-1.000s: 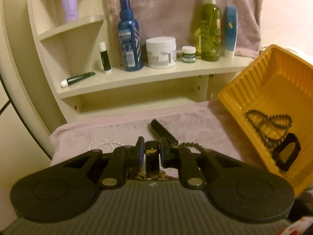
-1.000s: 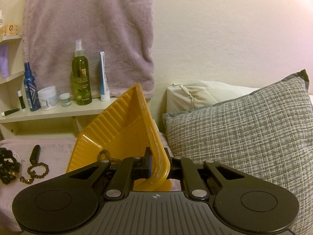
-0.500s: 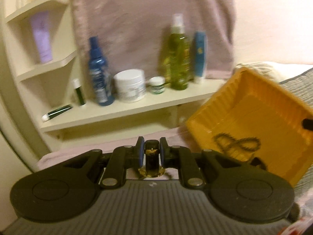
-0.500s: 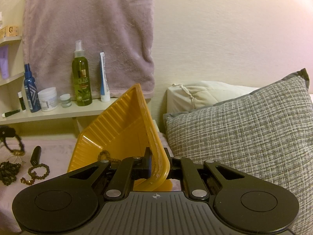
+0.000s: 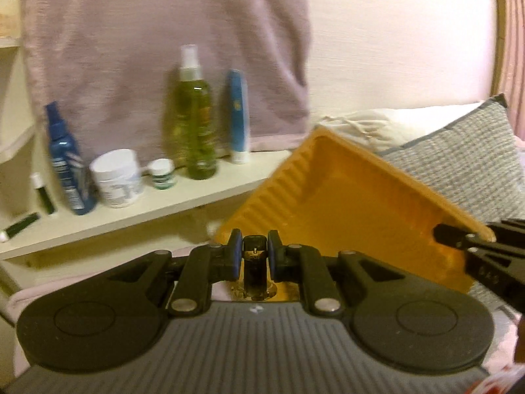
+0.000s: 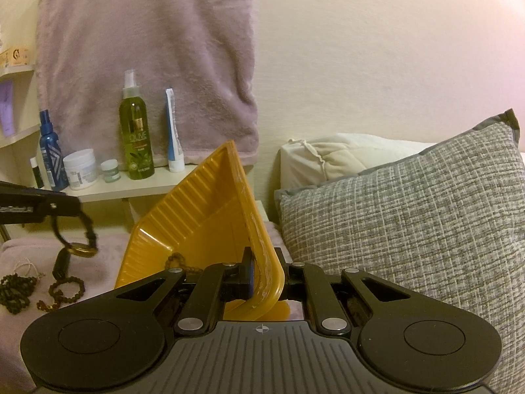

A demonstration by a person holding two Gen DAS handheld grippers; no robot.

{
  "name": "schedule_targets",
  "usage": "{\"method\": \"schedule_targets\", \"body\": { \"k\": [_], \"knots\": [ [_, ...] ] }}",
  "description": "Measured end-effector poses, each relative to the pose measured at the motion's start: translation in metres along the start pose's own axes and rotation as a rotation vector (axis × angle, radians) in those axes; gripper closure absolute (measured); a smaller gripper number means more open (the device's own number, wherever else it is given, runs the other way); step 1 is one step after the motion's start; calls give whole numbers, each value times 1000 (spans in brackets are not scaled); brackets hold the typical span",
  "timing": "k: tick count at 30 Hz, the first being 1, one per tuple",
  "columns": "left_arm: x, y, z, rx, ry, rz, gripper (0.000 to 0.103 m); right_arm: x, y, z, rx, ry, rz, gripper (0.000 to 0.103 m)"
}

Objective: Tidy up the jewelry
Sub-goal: 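Carry the gold-and-black item into the orange tray and open the left gripper, then grasp the gold chain from the pile with the left gripper and lift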

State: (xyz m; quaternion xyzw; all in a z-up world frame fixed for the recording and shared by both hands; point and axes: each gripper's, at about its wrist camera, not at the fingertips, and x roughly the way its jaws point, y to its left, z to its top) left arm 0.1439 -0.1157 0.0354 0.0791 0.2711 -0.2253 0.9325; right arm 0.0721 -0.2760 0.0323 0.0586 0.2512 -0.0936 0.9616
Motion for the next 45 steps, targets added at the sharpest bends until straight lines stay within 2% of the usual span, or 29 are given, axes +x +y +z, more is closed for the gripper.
{"method": "schedule_targets", "body": {
  "k": [4,8,22,25,37,41,45],
  "knots": [
    [11,-11,0,-13,19,-66,89,0,0,-1,2,0,0,93],
    [26,-16,-3,-27,55,-90,89,0,0,-1,4,1,1,93],
    [52,-35,-4,-15,91,-96,88,1,-1,-1,9,2,1,93],
    [55,-37,-3,-20,94,-94,83,1,-1,-1,8,3,3,93],
    [41,-14,-5,-34,91,-36,83,2,-2,-1,12,4,6,93],
    [29,9,-12,-65,87,4,82,2,-4,0,16,9,11,93],
    [14,38,-28,-101,90,77,81,1,-4,-1,14,9,12,93]
  ]
}}
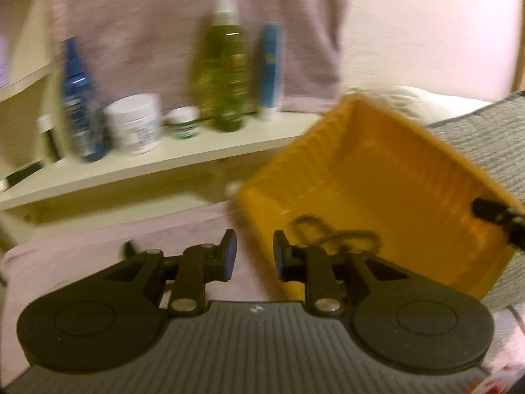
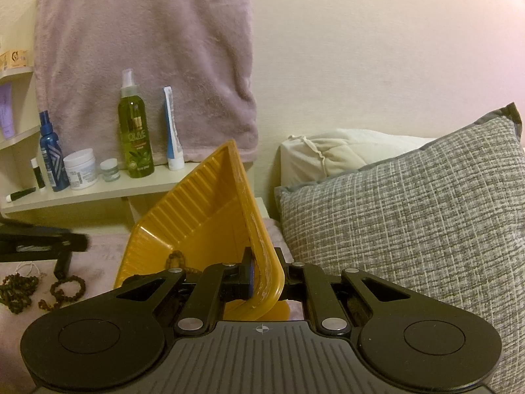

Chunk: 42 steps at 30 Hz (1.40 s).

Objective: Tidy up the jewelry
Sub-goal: 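Grasp the gold chain from the pile with the left gripper and lift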

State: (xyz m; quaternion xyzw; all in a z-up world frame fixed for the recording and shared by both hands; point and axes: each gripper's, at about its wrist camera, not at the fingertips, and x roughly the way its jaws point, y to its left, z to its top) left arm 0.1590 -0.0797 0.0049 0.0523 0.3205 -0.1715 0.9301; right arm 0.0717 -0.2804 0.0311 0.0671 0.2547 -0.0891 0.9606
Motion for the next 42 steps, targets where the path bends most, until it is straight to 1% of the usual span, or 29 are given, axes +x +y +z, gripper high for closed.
{"method": "schedule_targets", "body": {
  "k": [5,7,10,16,20,22,25,32,39,42],
  "knots": [
    [-20,46,-23,-81,-5,104,80,0,-2,-2,9,4,-1,93],
    [-27,60,-31,-98,-11,146,79,0,-4,-4,13,8,-3,93],
    [-38,82,-43,-140,-21,194,77,1,-6,-7,16,14,-9,94],
    [-59,116,-68,-174,-28,292,74,1,-7,-8,23,16,-9,94],
    [-67,134,-87,-183,-16,345,72,2,-8,-8,27,17,-10,94],
    [-68,141,-97,-185,-13,360,72,2,-8,-8,29,18,-12,94],
    [-68,145,-106,-201,-2,365,72,2,-7,-8,27,17,-15,94],
    [-55,137,-119,-185,7,354,72,2,-6,-8,20,18,-16,94],
    [-38,136,-114,-225,3,311,72,3,-6,-7,10,16,-20,94],
    [-35,128,-109,-198,-22,279,72,3,-6,-8,9,18,-22,94]
  ]
}}
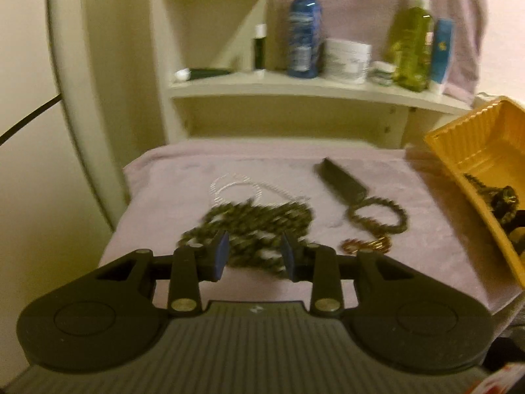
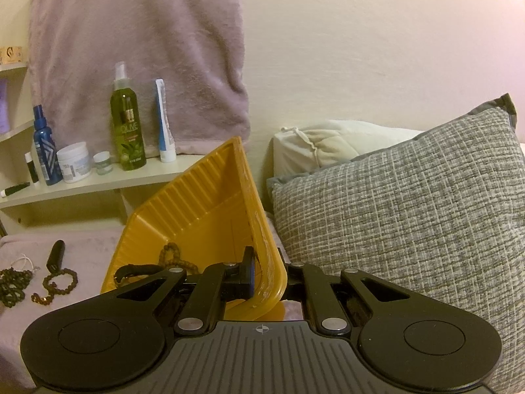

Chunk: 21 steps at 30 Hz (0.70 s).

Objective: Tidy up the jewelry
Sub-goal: 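Grasp the gold chain from the pile with the left gripper and lift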

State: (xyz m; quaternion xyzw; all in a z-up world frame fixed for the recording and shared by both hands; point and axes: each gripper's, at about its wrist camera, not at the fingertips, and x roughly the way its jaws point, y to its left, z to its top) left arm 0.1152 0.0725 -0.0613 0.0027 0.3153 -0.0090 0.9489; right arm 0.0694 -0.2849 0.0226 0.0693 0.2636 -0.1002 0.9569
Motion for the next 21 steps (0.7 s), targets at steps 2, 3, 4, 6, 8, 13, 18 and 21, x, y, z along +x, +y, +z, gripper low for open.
{"method": "schedule_targets", "body": {
  "k": [2,3,4,6,8,13,18,21],
  "knots": [
    [2,-10,1,31,-8,-40,72,0,0,0,-1,0,-1,94],
    [3,-16,1,48,-12,-58,72,0,1,0,-2,0,-2,94],
    [5,-22,1,63,-15,-74,72,0,1,0,-3,-1,-1,94],
    [8,-35,1,96,-15,-117,72,0,1,0,-7,-3,-2,94],
    [13,-49,-1,145,-11,-151,72,1,0,0,-6,-1,-1,94],
    [28,-75,-3,247,17,-211,71,1,-1,0,-6,1,-1,94],
    [37,-89,-9,369,51,-192,71,1,-2,0,-3,2,-1,94],
    [35,-88,-12,383,52,-190,72,2,-3,-1,1,4,-3,94]
  ]
}}
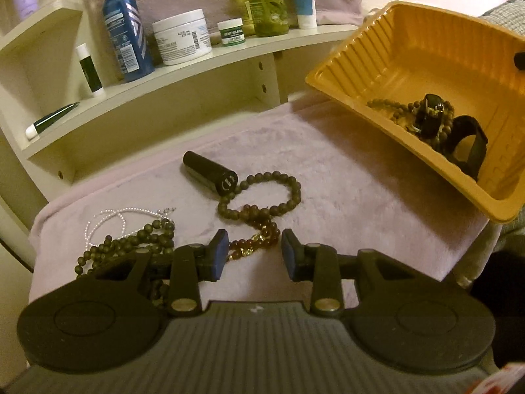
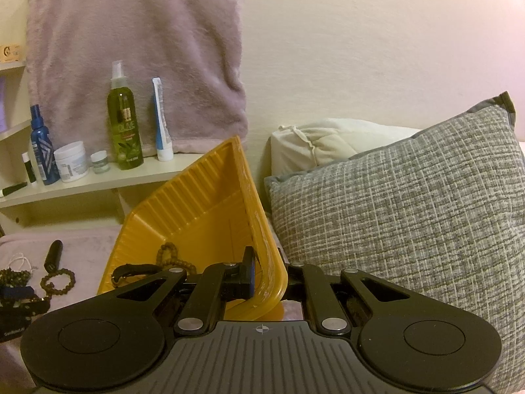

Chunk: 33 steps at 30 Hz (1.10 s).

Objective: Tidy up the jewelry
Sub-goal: 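Grasp the gold chain from the pile with the left gripper and lift, then carry the gold chain into the orange tray and open the left gripper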

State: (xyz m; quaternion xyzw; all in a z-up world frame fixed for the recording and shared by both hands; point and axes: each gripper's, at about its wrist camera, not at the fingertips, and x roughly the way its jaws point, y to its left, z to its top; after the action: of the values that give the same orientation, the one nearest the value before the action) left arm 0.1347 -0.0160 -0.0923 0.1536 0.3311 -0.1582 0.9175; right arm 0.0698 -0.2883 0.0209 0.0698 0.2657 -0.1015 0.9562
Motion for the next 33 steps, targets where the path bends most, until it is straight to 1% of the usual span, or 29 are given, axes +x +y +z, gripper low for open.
{"method": "schedule_targets", "body": {
  "k": [2,3,5,7,13,17,27,33],
  "knots": [
    [-1,1,0,-4,7,-6,84,0,0,0,3,0,-1,94],
    [-2,1,0,-3,8,-1,86,0,0,0,3,-1,-1,94],
    [-2,1,1,3,9,8,98,0,0,0,2,-2,-1,94],
    [-3,3,2,-6,12,-2,99,0,0,0,2,-2,0,94],
    [-14,6,6,-31,-13,-8,99,-1,1,0,3,-3,1,94],
    [-25,10,15,-42,-34,-24,99,-2,2,1,4,-5,2,94],
    [-58,21,56,-74,-114,-62,99,-3,5,3,6,-12,9,94],
    [-73,8,87,-68,-164,-110,99,-4,5,2,13,-15,14,94]
  ]
}}
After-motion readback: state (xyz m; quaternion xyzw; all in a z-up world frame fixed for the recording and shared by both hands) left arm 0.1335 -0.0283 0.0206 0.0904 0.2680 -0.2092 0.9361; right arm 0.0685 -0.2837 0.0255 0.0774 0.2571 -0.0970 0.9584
